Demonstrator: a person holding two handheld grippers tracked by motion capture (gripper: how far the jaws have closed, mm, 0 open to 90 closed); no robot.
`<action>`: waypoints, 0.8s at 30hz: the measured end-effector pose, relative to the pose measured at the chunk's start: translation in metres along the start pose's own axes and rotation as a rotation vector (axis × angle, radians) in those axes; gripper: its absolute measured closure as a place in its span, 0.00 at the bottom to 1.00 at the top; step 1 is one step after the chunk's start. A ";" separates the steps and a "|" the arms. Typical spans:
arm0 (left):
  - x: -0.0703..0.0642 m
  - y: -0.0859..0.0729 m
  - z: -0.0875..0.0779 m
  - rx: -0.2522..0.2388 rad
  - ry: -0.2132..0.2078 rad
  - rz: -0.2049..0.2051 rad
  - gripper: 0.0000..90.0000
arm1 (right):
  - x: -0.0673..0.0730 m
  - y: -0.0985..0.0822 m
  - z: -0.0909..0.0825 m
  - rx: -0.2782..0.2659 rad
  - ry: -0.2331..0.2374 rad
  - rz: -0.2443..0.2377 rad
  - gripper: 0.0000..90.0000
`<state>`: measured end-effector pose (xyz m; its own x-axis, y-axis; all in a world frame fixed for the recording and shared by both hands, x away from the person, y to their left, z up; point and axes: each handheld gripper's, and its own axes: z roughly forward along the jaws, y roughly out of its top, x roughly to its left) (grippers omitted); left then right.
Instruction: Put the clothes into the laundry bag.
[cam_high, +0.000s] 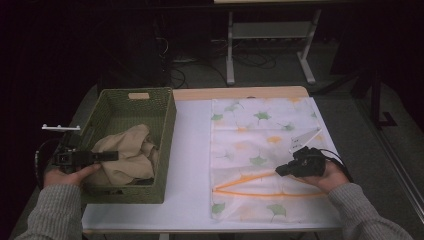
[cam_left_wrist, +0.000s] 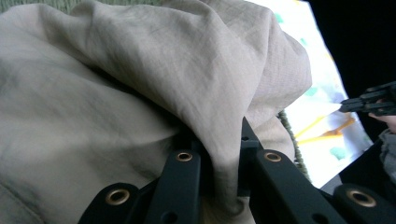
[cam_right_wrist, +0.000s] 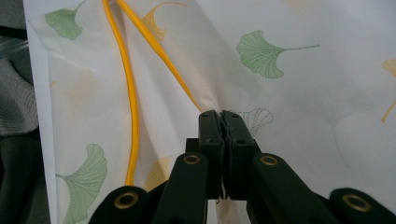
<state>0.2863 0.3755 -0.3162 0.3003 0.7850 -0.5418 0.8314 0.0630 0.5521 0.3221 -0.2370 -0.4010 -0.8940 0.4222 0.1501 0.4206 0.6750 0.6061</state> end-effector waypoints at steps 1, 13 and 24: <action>-0.001 0.000 -0.002 -0.007 -0.003 0.003 0.93 | -0.001 0.000 -0.001 -0.011 0.003 -0.001 0.97; -0.012 0.004 -0.023 -0.078 -0.079 0.016 0.93 | -0.007 0.011 -0.009 -0.044 0.016 0.025 0.97; -0.024 0.010 -0.039 -0.100 -0.100 0.053 0.93 | -0.012 0.012 -0.006 -0.052 0.022 0.046 0.97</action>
<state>0.2691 0.3810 -0.2727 0.3918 0.7237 -0.5680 0.7641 0.0879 0.6391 0.3365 -0.2376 -0.3914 -0.8774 0.4382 0.1952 0.4530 0.6230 0.6378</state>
